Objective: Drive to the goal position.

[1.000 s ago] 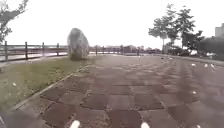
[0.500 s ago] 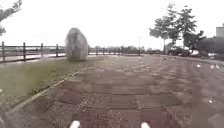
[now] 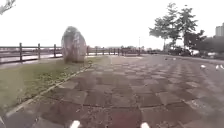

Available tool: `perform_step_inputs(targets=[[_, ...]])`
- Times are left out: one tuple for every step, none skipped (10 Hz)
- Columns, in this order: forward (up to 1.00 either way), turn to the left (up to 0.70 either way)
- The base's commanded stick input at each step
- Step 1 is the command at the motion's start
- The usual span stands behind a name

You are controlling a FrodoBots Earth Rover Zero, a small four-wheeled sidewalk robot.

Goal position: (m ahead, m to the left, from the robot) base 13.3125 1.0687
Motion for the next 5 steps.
perform_step_inputs(targets=[[0.7, 0.0], [0.7, 0.0], [0.7, 0.0], [0.7, 0.0], [0.7, 0.0]])
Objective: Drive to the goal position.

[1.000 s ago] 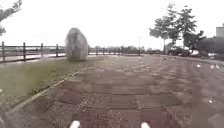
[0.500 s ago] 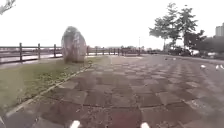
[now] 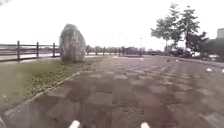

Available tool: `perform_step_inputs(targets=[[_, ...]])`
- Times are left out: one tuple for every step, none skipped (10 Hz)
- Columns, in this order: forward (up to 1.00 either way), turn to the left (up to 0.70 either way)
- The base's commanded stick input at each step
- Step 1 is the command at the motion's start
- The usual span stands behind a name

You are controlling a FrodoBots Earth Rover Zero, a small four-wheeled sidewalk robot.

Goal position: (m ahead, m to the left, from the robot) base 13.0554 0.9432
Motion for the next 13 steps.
perform_step_inputs(targets=[[0.7, 0.0], [0.7, 0.0], [0.7, 0.0], [0.7, 0.0], [0.7, 0.0], [0.7, 0.0], [0.7, 0.0], [0.7, 0.0], [0.7, 0.0], [0.7, 0.0], [0.7, 0.0], [0.7, 0.0], [0.7, 0.0]])
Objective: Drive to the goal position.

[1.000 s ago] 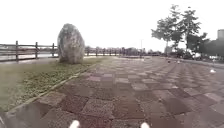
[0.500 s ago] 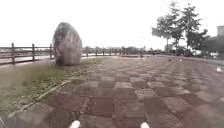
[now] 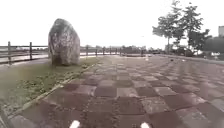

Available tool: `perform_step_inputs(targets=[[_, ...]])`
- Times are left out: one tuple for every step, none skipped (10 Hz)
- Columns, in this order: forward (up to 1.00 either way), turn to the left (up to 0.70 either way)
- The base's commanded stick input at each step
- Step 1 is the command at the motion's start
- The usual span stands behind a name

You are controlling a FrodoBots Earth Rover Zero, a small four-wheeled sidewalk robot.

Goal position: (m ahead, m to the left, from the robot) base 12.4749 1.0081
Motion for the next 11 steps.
perform_step_inputs(targets=[[0.7, 0.0], [0.7, 0.0], [0.7, 0.0], [0.7, 0.0], [0.7, 0.0], [0.7, 0.0], [0.7, 0.0], [0.7, 0.0], [0.7, 0.0], [0.7, 0.0], [0.7, 0.0]])
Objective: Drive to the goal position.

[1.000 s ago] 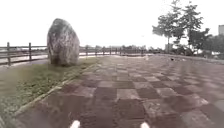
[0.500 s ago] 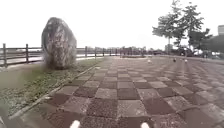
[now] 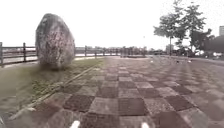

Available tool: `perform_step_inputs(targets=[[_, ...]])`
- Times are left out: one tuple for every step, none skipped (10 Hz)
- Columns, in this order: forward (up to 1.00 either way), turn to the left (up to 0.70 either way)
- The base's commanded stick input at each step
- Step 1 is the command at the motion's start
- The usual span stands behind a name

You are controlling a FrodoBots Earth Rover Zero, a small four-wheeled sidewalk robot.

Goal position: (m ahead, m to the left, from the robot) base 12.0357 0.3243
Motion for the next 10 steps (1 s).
perform_step_inputs(targets=[[0.7, 0.0], [0.7, 0.0], [0.7, 0.0], [0.7, 0.0], [0.7, 0.0], [0.7, 0.0], [0.7, 0.0], [0.7, 0.0], [0.7, 0.0], [0.7, 0.0]])
